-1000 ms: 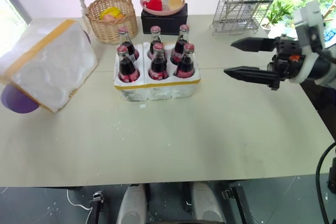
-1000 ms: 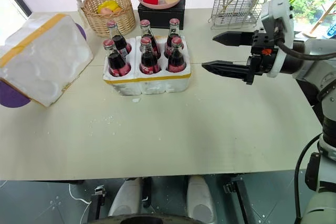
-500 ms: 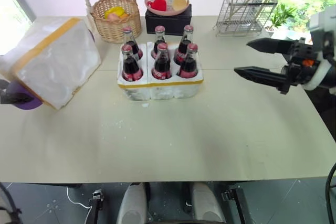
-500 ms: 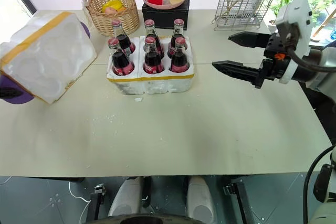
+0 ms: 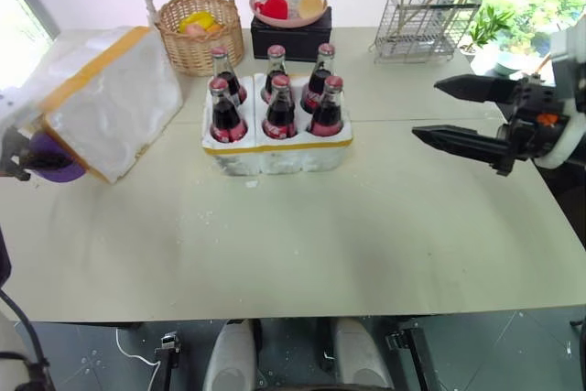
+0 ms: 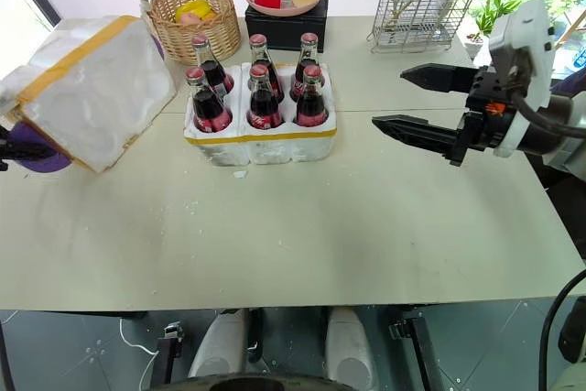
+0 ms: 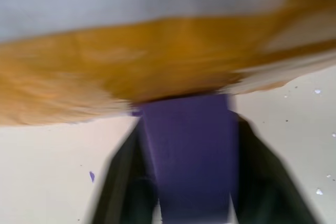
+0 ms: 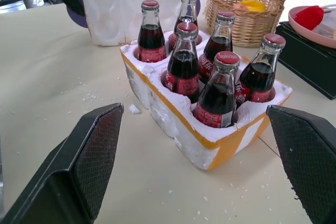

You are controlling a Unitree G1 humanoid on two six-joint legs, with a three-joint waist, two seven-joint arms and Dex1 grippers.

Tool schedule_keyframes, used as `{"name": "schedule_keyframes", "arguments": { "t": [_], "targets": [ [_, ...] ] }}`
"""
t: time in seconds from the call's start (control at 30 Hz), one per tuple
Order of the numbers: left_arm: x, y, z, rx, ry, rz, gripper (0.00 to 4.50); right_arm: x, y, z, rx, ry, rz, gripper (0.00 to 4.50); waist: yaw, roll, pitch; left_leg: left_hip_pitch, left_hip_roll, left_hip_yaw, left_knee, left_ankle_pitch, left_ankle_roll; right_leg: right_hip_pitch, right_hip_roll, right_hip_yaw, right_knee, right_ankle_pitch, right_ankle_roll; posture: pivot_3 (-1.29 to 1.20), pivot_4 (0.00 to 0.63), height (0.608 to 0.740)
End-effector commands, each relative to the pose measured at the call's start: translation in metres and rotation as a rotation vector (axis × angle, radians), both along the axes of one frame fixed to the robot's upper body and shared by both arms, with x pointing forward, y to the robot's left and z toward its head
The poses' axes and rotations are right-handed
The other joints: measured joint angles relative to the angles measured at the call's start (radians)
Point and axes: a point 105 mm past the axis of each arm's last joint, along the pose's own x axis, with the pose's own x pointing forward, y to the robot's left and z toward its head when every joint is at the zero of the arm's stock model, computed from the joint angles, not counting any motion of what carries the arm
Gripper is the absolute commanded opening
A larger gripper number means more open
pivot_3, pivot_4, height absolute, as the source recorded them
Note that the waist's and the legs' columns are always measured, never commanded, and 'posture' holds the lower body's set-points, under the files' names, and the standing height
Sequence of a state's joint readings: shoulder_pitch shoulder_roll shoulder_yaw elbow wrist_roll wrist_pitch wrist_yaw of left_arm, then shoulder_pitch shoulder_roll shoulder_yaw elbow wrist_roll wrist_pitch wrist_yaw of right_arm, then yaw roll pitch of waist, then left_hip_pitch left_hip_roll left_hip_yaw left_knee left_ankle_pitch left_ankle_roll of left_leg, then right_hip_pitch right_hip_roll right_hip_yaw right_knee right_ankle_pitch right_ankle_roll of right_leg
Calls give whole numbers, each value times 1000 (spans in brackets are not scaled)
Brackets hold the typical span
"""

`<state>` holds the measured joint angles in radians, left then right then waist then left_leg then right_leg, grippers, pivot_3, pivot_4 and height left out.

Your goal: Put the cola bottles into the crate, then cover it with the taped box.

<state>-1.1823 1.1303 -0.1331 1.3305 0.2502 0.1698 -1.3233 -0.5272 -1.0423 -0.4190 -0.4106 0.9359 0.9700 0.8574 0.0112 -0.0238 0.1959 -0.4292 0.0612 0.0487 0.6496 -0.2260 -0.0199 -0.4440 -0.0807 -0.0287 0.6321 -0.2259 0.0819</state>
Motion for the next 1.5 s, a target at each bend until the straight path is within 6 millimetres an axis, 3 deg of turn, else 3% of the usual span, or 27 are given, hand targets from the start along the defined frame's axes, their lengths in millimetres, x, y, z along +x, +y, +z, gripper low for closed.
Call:
{"name": "schedule_keyframes", "arguments": {
  "t": [0.03,0.13,0.3,0.4,0.47,0.63,0.7,0.77,0.87,1.07,1.27,1.5],
  "targets": [
    [-2,10,14,49,-65,26,334,-2,1,9,-14,-64,-2,4500,0,0,0,0,0,0,0,0,0,0,0,0,0,0,0,0,150,740],
    [8,12,30,112,-187,35,334,1,-2,7,3,-38,-14,4500,0,0,0,0,0,0,0,0,0,0,0,0,0,0,0,0,150,740],
    [28,14,77,321,-498,50,334,5,-8,5,3,-28,-43,4500,1,0,0,0,0,0,0,0,0,0,0,0,0,0,0,0,150,740],
    [36,1,108,385,-685,-4,334,12,-14,3,5,-29,-96,4500,2,-1,0,0,0,0,1,0,0,0,0,0,0,0,1,0,150,740],
    [40,-20,131,435,-825,-97,334,9,-14,1,11,-23,-89,4500,2,-1,0,0,0,0,1,0,0,0,0,0,0,1,1,0,150,740],
    [37,-112,185,525,-1183,-413,334,8,-16,-6,22,-3,-103,4500,4,-1,0,0,0,0,2,0,0,2,-1,0,0,1,2,0,150,740],
    [30,-139,193,579,-1257,-501,334,8,-16,-6,32,-2,-107,4500,2,-1,0,0,0,0,3,0,0,2,-1,1,0,2,4,0,150,740],
    [26,-154,190,689,-1274,-565,334,9,-16,-6,40,-2,-112,4500,-7,-1,-1,0,0,0,4,0,0,2,0,2,0,3,4,0,150,740],
    [31,-164,170,1003,-1233,-645,334,9,-15,-4,63,-10,-118,4500,-20,0,-1,3,0,2,2,0,0,2,1,4,1,3,4,0,150,740],
    [51,-171,127,1230,-1187,-717,334,8,-17,3,117,-32,-137,4500,-20,0,-1,3,0,2,3,0,0,2,1,5,3,3,4,0,150,740],
    [49,-188,106,1137,-1233,-769,334,6,-20,1,123,-31,-163,4500,-5,0,-1,2,-1,2,3,0,0,3,1,5,2,3,5,0,150,740],
    [51,-184,78,1134,-1186,-794,334,6,-22,-5,120,-22,-187,4500,1,0,-1,3,0,2,4,0,0,3,1,5,2,3,5,0,150,740]
  ]
}}
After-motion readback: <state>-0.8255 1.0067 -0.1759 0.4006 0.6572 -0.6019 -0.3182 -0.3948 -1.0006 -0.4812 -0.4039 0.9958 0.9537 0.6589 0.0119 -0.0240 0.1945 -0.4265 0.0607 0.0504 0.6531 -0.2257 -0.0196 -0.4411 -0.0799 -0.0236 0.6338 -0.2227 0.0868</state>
